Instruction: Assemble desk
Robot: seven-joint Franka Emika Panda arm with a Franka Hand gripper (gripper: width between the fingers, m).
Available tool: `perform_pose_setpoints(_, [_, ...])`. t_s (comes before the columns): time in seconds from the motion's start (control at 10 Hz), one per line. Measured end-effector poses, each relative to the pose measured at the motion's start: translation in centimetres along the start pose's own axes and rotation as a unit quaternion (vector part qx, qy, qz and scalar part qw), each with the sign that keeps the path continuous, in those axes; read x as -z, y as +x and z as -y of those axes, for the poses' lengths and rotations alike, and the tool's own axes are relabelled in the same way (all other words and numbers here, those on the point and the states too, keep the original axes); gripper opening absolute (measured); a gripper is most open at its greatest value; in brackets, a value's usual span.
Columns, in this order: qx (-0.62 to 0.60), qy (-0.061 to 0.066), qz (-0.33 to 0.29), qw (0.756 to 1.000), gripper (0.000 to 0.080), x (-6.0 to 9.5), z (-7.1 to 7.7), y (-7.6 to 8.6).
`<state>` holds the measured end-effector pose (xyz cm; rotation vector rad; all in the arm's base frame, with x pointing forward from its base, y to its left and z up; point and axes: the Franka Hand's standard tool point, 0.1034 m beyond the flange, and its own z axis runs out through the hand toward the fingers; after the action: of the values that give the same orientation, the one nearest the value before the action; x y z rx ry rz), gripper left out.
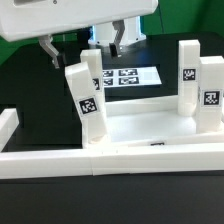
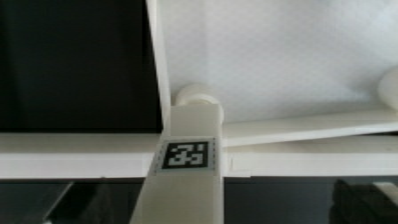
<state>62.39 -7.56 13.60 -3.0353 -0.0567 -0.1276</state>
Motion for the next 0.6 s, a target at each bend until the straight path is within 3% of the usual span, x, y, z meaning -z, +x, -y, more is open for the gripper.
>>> perform_pose_setpoints(0.2, [-0.005,0.000,0.001,1.000,0.0645,-0.1,-0.1,0.0])
perform_pose_setpoints(0.4, [0.012,0.000,0.000,1.000,0.0649,-0.3,-0.9,2.4])
perform_pose_setpoints(0.6, [0.016,-0.003,-0.002,1.000,0.0649,-1.0,-0.5,3.0])
